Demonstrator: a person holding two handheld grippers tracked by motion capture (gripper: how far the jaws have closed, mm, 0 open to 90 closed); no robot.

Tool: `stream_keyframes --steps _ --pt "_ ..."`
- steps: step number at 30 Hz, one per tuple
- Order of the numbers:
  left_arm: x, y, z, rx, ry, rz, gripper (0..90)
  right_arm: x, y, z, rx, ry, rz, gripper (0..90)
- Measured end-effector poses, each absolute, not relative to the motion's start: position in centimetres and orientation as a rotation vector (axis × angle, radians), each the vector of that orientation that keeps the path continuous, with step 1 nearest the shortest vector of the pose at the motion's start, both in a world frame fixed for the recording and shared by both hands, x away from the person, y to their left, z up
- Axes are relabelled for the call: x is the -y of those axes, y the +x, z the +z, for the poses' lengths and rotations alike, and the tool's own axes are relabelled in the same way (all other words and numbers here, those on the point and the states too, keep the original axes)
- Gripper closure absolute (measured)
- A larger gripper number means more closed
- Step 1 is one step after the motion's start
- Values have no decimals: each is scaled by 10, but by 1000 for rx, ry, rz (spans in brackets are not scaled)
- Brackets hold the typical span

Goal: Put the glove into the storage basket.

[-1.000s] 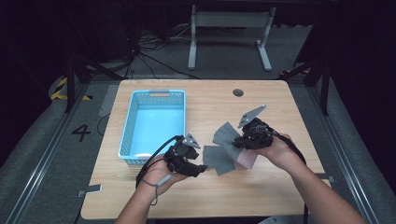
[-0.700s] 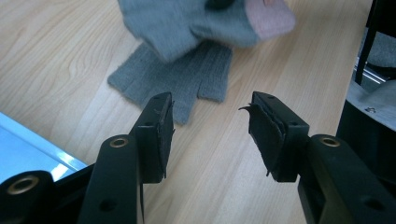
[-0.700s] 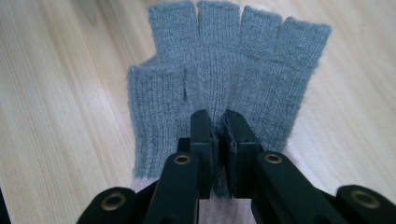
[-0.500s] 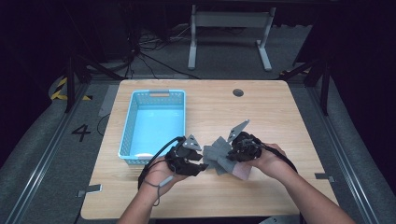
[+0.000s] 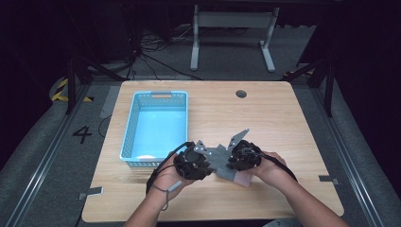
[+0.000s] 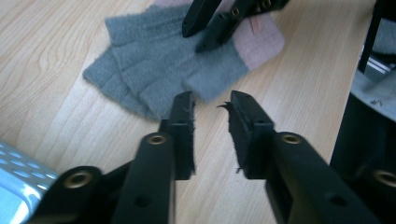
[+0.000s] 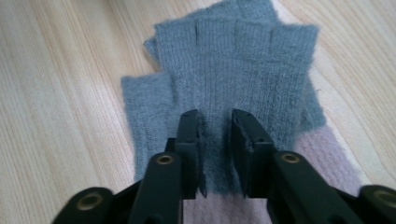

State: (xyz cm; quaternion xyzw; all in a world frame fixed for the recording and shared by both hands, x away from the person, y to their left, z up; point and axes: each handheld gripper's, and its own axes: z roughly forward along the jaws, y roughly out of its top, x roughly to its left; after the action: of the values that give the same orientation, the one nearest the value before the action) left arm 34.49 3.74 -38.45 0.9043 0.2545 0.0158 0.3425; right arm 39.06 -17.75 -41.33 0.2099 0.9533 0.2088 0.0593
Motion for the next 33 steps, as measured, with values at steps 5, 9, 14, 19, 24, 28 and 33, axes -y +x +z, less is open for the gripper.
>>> stream_keyframes --steps 5,9,14,19,24,28,33 --pt "-35 345 -385 -680 2362 43 672 188 385 -407 -2856 661 715 668" --pt "-35 346 -385 -658 2363 61 672 203 380 -397 -2814 685 758 656" --pt "-37 351 -387 -664 2338 43 719 229 378 -391 -2765 771 791 651" --pt "-41 353 -386 -725 2261 -38 723 245 378 -391 -2743 826 801 651" --pt "-42 354 -390 -729 2270 8 719 256 377 -391 -2728 864 804 652" --pt "-40 355 -395 -735 2296 46 701 266 375 -395 -2732 880 805 652" --pt "-36 357 -402 -787 2319 61 710 277 378 -402 -2750 895 799 660"
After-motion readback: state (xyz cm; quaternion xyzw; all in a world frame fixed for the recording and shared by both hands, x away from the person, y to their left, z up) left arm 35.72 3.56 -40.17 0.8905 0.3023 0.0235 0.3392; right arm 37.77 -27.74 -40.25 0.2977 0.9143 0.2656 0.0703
